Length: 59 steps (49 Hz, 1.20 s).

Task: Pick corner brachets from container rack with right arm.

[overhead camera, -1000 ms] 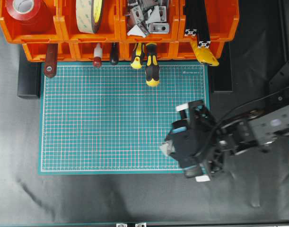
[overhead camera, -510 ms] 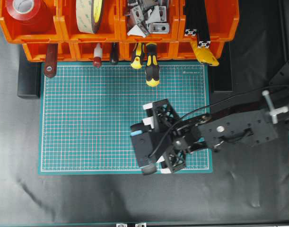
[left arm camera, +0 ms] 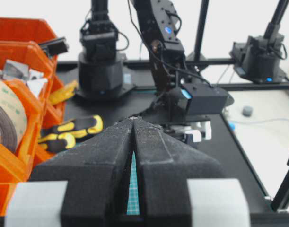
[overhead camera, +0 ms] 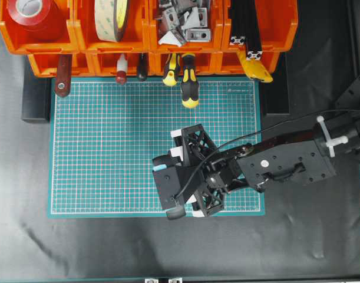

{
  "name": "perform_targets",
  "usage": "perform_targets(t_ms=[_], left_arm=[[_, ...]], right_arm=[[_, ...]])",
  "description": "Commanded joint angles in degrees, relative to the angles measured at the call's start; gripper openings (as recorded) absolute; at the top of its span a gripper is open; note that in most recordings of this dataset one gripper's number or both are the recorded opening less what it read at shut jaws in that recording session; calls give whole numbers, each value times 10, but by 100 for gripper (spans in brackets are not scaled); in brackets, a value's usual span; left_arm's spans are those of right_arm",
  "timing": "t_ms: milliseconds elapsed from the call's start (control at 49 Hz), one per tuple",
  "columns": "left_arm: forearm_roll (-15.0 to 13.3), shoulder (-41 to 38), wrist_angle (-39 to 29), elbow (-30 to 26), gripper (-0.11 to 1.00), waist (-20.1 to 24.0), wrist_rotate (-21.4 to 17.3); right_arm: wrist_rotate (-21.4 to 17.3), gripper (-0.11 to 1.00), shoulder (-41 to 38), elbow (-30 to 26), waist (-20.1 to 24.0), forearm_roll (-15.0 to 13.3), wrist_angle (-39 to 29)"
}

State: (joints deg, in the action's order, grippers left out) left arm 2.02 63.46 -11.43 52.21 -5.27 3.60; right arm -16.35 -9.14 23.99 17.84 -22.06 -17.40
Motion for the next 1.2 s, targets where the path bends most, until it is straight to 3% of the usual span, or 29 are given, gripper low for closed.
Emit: perform_targets(t_ms=[0,245,408,469,816,1183], left_arm=[[2,-4,5,-17,0,-1,1],[2,-4,5,-17,0,-2,1],[2,-4,5,-17,0,-2,1],[3,-4,6,-16,0,-2,1],[2,-4,6,-17,0,-5,1],[2,-7,5,-16,0,-6,3]], right_arm=[[0,35,9,-16,-1,-1,1],[-1,36,8,-17,-2,1,1],[-1,74,7,-22,-2,2,-1],[-1,81,6,-25,-2,2,-1],[-2,79,10,-33,3,3,-3],[-33,79,81,-33,34,3,-32]])
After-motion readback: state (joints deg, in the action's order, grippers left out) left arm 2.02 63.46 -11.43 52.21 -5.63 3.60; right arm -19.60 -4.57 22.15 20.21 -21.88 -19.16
